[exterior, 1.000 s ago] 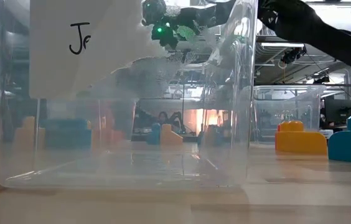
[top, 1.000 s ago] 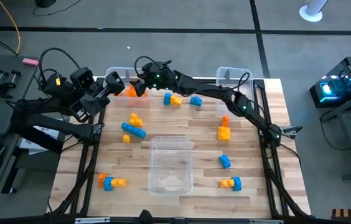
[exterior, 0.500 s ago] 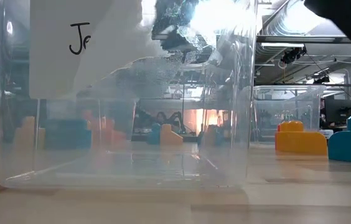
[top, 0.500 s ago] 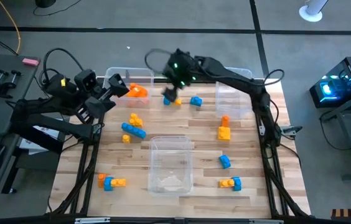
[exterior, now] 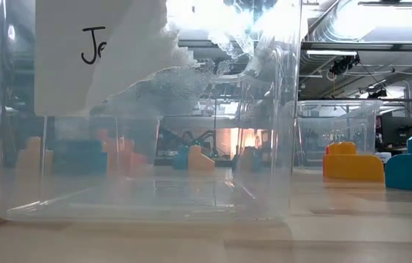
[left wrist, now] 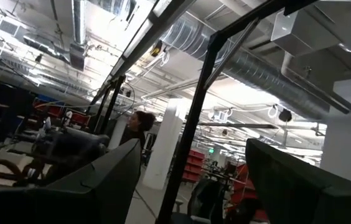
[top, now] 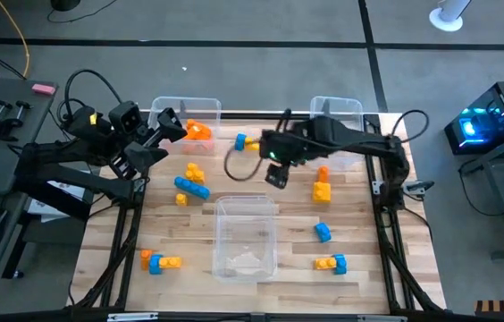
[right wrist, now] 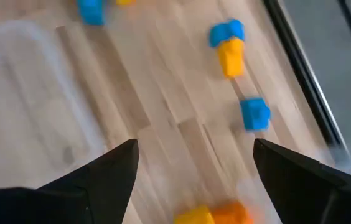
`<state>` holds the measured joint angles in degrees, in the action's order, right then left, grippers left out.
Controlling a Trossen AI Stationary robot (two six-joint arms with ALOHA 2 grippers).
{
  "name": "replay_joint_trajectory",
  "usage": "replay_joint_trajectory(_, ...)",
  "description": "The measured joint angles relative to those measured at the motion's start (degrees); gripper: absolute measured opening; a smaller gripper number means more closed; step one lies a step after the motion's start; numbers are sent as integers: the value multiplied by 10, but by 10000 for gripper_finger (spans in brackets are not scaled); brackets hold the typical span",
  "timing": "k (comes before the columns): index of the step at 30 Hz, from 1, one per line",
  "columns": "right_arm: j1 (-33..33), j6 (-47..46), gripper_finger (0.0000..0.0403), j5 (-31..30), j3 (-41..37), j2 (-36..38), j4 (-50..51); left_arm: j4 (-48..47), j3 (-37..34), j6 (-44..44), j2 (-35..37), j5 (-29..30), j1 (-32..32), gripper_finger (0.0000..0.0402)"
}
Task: Sort blocks
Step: Put the orange game piece into the top left transparent bin
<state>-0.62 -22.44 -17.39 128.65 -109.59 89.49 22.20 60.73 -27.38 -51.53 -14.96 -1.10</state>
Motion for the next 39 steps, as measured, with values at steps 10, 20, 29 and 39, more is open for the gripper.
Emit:
replay_joint_trajectory(10,-69,-483,314,-39,-534,323,-127,-1,0,1,4,0,0,278)
replay_joint_trajectory(20,-28,-712,314,-104,-799,363,-313,-1,0,-9,4,5,0,278)
replay_joint_trajectory(29,37,-693,314,-116,-860,315,-408,-1,0,-10,4,7,0,278)
replay_joint_trajectory(39,92,-591,314,-112,-866,263,-469,-1,0,-1,4,31,0,278)
